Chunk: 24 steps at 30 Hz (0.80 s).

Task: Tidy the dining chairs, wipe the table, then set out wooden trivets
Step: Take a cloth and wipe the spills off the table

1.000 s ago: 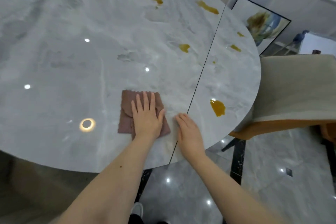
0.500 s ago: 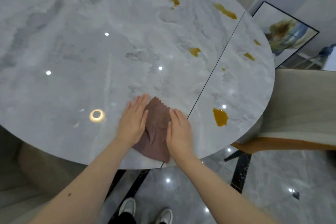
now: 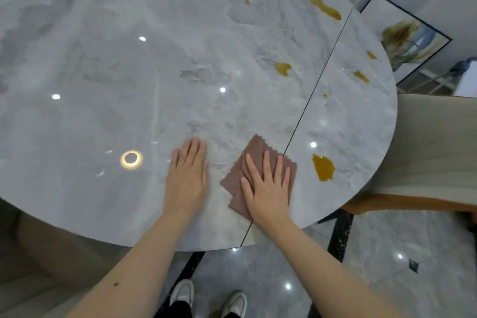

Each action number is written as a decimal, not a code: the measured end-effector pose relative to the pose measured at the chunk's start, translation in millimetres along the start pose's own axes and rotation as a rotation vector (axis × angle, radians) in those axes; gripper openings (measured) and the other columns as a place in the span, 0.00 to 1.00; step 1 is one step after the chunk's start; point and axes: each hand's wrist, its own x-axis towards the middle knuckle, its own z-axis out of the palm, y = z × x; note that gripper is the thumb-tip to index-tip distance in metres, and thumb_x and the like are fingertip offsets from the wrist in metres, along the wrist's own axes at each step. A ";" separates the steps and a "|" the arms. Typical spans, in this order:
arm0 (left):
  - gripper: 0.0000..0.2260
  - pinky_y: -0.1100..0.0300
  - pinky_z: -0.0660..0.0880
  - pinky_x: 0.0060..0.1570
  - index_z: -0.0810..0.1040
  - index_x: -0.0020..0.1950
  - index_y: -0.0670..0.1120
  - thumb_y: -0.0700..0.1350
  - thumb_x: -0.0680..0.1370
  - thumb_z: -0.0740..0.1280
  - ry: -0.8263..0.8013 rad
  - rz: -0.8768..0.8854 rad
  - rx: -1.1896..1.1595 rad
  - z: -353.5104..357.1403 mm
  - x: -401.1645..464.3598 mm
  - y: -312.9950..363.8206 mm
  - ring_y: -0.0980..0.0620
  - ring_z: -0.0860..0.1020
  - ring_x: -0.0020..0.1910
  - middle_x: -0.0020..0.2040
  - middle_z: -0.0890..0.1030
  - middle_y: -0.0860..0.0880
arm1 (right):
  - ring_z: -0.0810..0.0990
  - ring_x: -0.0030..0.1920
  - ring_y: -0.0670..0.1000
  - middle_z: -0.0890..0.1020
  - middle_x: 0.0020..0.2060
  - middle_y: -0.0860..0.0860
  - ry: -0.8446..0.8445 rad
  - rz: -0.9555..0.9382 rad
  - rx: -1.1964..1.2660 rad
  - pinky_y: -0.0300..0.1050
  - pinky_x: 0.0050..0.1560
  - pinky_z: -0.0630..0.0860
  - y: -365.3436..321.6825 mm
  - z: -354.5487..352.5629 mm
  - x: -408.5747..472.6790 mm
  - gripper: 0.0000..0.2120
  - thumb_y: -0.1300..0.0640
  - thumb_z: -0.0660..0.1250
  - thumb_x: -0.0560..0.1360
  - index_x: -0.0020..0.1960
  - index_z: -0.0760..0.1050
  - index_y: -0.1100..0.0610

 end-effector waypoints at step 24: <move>0.24 0.45 0.52 0.68 0.72 0.69 0.39 0.50 0.78 0.51 -0.045 0.282 0.047 28.7 64.6 98.8 0.40 0.70 0.68 0.69 0.72 0.40 | 0.36 0.76 0.56 0.40 0.76 0.44 -0.111 0.139 -0.103 0.58 0.74 0.34 139.0 -32.4 -14.8 0.30 0.30 0.31 0.74 0.74 0.39 0.35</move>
